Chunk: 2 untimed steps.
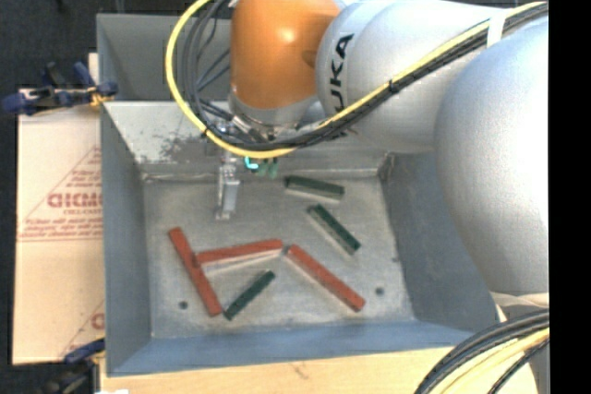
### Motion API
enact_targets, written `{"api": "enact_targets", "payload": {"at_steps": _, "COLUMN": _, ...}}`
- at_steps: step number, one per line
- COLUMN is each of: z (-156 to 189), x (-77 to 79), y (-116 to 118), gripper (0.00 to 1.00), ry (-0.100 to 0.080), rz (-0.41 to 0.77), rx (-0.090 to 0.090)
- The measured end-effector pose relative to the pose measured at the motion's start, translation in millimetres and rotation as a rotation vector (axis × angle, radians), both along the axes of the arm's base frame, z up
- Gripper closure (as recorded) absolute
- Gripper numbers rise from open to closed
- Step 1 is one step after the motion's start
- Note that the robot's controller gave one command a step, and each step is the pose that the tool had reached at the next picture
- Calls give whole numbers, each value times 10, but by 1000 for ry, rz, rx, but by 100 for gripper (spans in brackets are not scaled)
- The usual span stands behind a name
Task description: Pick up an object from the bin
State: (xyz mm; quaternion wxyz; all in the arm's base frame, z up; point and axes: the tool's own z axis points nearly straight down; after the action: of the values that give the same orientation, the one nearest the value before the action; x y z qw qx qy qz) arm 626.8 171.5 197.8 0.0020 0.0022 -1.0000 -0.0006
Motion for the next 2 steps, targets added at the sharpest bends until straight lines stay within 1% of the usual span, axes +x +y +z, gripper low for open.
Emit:
{"api": "enact_targets", "payload": {"at_steps": 1, "z": 49, "x": 19, "y": -7, "gripper": 0, "ry": -8, "rz": -3, "rx": 1}}
{"api": "enact_targets", "payload": {"at_steps": 2, "z": -399, "x": -142, "y": -88, "gripper": 0, "ry": -14, "rz": -10, "rx": 3}}
